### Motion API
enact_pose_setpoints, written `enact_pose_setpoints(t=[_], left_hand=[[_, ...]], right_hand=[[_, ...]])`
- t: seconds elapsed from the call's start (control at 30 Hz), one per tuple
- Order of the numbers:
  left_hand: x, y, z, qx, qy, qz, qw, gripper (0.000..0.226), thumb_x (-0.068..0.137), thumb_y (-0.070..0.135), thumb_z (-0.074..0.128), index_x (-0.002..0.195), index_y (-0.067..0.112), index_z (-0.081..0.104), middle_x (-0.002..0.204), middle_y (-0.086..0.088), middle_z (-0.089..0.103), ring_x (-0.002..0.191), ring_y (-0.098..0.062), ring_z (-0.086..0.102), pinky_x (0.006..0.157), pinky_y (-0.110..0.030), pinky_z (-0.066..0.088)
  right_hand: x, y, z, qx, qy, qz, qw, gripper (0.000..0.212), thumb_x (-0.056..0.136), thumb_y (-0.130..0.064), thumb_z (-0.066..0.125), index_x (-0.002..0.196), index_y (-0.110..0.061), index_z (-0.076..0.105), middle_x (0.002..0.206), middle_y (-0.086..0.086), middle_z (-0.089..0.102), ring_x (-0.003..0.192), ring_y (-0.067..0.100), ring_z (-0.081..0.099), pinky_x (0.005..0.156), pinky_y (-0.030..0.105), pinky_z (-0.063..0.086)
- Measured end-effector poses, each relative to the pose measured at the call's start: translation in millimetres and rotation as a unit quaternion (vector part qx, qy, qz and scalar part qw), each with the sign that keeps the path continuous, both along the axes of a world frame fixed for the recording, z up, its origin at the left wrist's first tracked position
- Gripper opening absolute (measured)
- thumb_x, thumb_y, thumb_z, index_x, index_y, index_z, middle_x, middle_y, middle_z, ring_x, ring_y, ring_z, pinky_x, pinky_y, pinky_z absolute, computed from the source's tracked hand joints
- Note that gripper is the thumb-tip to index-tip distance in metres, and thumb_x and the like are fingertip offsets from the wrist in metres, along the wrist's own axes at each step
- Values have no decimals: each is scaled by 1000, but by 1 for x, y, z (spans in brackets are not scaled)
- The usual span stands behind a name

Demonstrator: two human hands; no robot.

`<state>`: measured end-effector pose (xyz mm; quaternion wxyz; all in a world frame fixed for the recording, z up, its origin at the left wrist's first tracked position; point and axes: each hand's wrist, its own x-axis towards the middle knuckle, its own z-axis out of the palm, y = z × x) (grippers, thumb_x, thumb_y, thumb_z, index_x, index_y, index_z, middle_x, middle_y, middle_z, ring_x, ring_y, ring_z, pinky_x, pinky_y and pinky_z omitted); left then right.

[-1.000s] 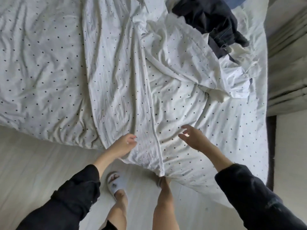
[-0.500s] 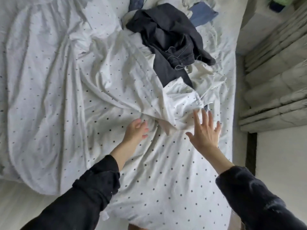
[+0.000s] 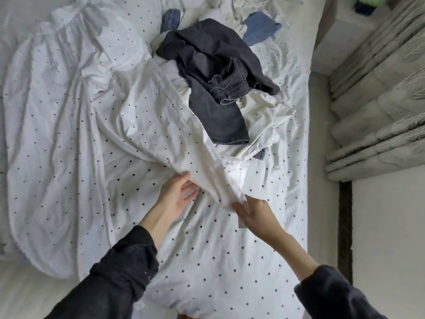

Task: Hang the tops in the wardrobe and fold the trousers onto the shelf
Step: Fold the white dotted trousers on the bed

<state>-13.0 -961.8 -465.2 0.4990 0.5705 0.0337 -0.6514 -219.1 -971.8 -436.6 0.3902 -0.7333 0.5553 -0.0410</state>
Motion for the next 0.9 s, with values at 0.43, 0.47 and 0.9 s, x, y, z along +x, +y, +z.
enact_pose_setpoints(t=[0.43,0.47,0.9], left_hand=[[10,39,-28,-14,57,-29,998,65,87,65,43,135,22,47,136,-1,52,126,-19,48,107,-47,35],[8,40,-29,-11,51,-26,998,71,82,69,50,134,20,48,133,-4,54,121,-22,53,103,-47,40],[10,132,-22,132,-146,-129,972,23,84,10,68,103,0,59,103,-17,66,97,-31,62,87,-40,50]], right_hand=[[-39,-2,55,421,-297,-233,825,22,84,-7,57,103,2,63,103,16,68,89,25,67,84,33,54],[-44,0,51,418,-287,-240,828,21,85,-7,58,103,2,64,102,15,68,88,25,67,83,34,54],[-23,31,-2,191,5,-190,963,19,82,-17,70,86,-3,58,79,9,56,75,23,51,64,33,43]])
